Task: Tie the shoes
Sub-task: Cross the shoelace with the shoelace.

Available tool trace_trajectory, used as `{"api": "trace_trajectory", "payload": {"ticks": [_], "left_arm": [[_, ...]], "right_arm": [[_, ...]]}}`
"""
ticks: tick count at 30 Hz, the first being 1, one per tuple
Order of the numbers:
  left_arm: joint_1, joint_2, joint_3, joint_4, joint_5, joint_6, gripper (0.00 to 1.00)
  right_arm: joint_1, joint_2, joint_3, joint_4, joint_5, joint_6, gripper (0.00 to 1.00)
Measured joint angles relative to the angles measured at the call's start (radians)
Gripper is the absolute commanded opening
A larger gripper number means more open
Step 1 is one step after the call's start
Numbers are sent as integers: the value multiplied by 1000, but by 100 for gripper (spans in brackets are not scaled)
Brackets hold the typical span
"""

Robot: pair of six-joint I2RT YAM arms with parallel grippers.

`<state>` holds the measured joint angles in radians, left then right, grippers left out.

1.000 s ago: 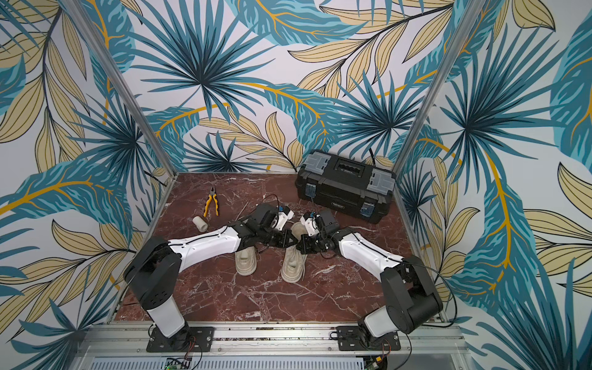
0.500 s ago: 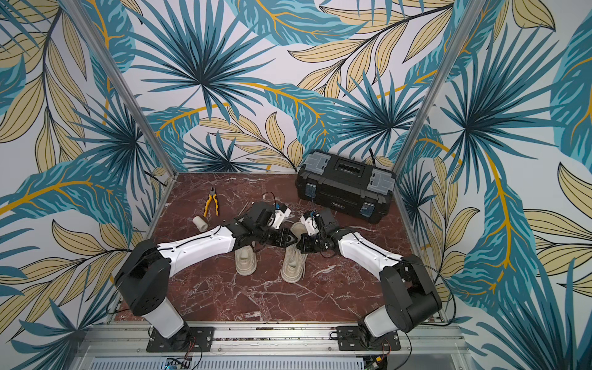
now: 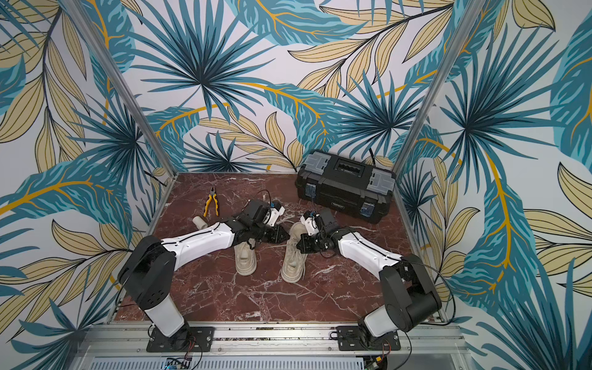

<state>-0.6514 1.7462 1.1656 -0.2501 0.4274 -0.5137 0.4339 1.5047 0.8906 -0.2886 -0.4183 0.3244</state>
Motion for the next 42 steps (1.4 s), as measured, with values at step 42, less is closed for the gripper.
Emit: {"api": "trace_trajectory", "payload": {"ticks": [42], "left_arm": [[-6,61,-58,130,93,-56,21]], "right_arm": [[4,7,0,0,0,0,0]]}}
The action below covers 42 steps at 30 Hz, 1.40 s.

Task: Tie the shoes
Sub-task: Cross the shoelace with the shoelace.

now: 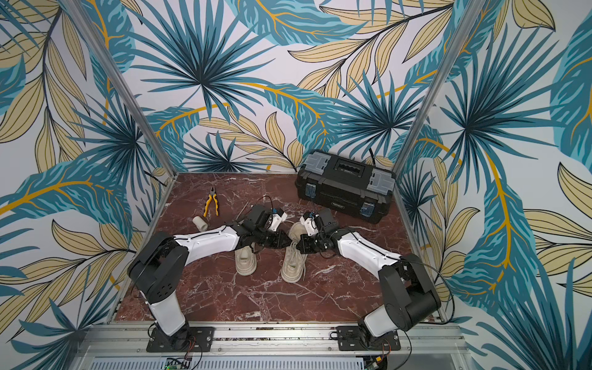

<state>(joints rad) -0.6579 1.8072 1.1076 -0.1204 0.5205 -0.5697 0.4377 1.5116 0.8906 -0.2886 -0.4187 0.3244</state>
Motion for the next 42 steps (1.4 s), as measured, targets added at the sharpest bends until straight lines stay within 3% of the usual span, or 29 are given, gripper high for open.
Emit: {"api": "trace_trajectory", "payload": {"ticks": [42], "left_arm": [[-12,-6,0,19,15,-7,27]], "right_arm": [[8,43,24,-36,22,-19,0]]}}
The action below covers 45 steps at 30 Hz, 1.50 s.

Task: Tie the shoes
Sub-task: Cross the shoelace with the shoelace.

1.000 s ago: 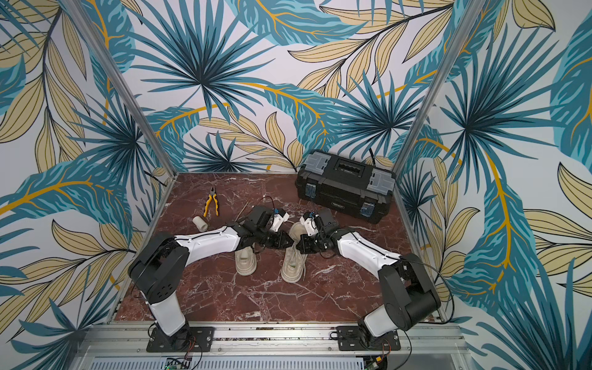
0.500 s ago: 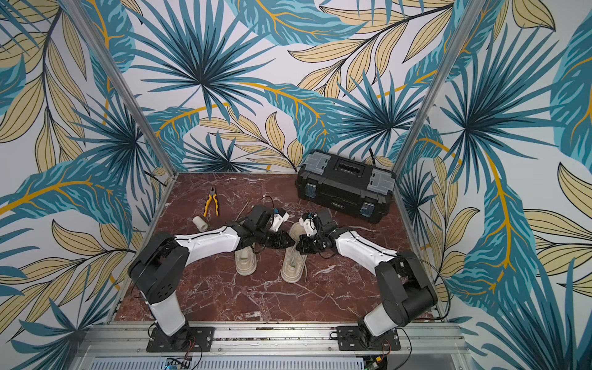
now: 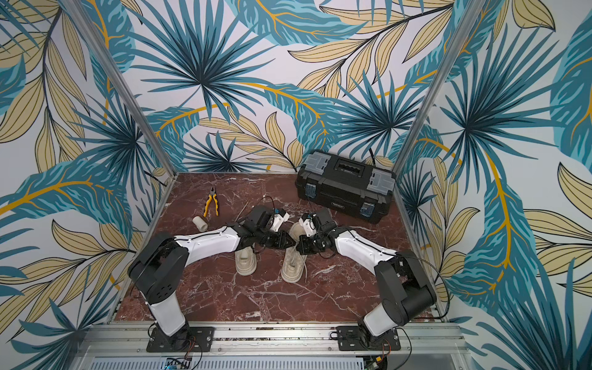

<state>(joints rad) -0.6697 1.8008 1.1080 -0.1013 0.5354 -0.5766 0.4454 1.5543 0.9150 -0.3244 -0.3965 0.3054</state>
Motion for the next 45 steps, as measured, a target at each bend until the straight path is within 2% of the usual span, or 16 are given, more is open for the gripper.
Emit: {"api": "trace_trajectory", "payload": {"ticks": [18,22,29,33,41,45], "left_arm": [[-11,-3,0,0,0,0,25],[-14,-3,0,0,0,0,21],[-17,-3,0,-1,0,-5,6],[-17,-3,0,-2,-8,-1,0],[-14,-3,0,7,-31,-44,0],[-10,-3,1,24,-30,-72,0]], "right_arm": [[5,3,1,6,-8,2,0],[6,2,1,13,-14,10,0],[6,-4,1,12,-13,16,0],[6,-24,1,1,3,14,8],[6,-121,1,-71,67,-15,37],[6,-188,-2,-104,74,-4,45]]}}
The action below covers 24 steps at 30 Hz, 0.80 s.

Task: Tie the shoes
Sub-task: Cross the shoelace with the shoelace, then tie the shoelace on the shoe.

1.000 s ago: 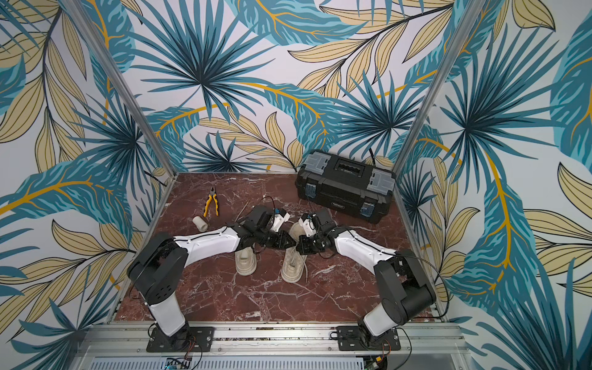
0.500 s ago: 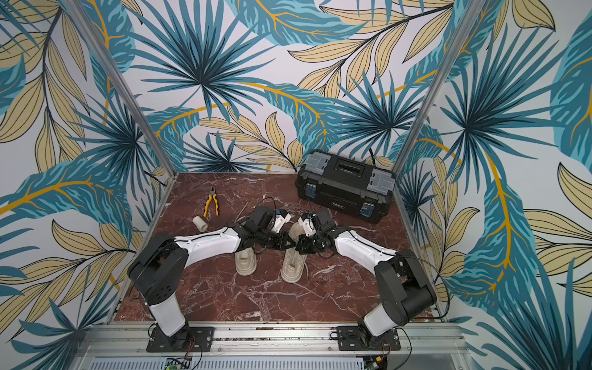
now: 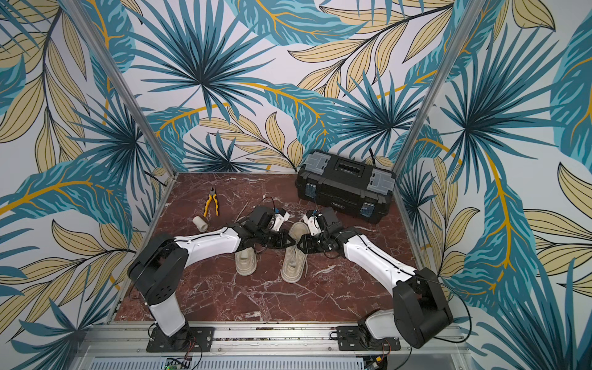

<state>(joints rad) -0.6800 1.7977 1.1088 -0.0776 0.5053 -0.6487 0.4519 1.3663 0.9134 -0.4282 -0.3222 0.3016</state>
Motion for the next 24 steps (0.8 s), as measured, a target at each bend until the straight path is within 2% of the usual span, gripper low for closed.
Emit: {"api": "trace_trajectory", "payload": {"ticks": [7,14,19,24], "left_arm": [[0,0,0,15,2,-18,0],[0,0,0,21,5,-23,0],[0,0,0,22,5,-26,0],[0,0,0,23,5,-26,0]], "right_arm": [[34,-79,-21,-11,-16,51,47],[124,-13,-40,-8,-4,98,45],[158,41,-40,11,31,121,39],[170,76,-36,13,68,134,28]]}}
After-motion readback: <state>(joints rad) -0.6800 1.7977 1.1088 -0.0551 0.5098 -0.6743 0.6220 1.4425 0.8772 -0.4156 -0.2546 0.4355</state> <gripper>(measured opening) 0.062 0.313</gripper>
